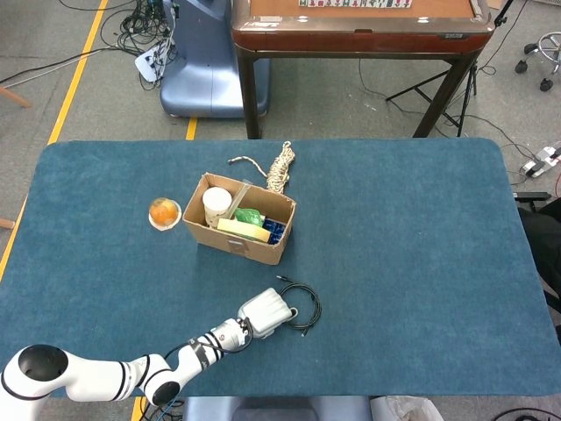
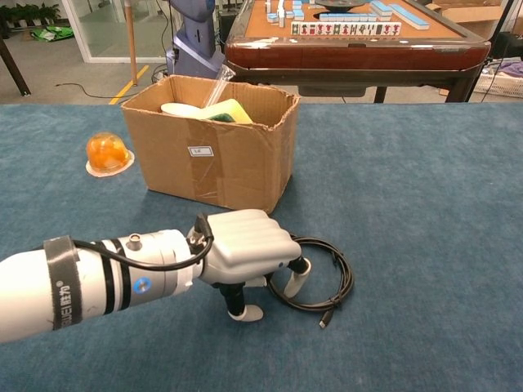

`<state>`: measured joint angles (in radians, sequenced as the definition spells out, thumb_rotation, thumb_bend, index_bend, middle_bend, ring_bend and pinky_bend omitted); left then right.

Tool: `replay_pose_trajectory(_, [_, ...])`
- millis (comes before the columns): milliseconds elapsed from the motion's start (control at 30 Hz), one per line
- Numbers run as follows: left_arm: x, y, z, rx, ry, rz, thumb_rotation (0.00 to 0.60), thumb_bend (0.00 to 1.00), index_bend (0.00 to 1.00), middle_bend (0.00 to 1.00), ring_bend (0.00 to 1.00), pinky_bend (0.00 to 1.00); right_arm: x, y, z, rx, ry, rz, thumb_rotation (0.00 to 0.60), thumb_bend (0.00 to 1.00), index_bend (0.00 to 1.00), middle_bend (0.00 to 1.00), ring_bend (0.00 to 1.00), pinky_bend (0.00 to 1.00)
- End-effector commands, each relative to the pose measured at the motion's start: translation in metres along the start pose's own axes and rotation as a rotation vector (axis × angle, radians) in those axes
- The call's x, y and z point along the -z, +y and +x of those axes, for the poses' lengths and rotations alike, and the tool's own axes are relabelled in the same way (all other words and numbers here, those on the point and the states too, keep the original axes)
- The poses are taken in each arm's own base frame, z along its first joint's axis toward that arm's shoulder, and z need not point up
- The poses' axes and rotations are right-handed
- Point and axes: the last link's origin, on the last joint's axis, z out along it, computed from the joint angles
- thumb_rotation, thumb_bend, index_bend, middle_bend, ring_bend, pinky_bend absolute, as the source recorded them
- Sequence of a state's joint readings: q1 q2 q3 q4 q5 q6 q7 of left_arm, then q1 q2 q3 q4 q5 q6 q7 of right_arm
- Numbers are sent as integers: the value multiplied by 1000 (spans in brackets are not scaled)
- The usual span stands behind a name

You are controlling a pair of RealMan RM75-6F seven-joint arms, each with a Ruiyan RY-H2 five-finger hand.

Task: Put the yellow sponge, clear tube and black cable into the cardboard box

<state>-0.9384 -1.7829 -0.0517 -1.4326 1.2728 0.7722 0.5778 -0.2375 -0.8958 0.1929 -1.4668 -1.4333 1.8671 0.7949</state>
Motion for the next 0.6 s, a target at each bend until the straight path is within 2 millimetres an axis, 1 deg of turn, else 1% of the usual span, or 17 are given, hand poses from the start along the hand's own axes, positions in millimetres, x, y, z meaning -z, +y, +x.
replay_pose_trajectory(33, [1,0,-1,-4,-3,1,600,220,483,989,957,1000,0,0,-1,-1,-4,1,600,140,270,250,86,189])
replay_pose_trajectory(267, [3,-2,-1,-4,-3,5,600,220,444,989,957,1000,-1,-1,-1,-1,-7,4,600,141,270,250,87,189])
replay_pose_trajectory(400, [5,-6,-2,-14,-7,15,600,220,464,989,957,1000,-1,-1,-2,-1,-8,4,600,140,270,250,86,189])
replay_pose_trajectory(600, [15,-18,-3,-38,-19,49,600,220,492,989,957,1000,-2,-1,-3,0,-14,4,600,141,270,250,86,189])
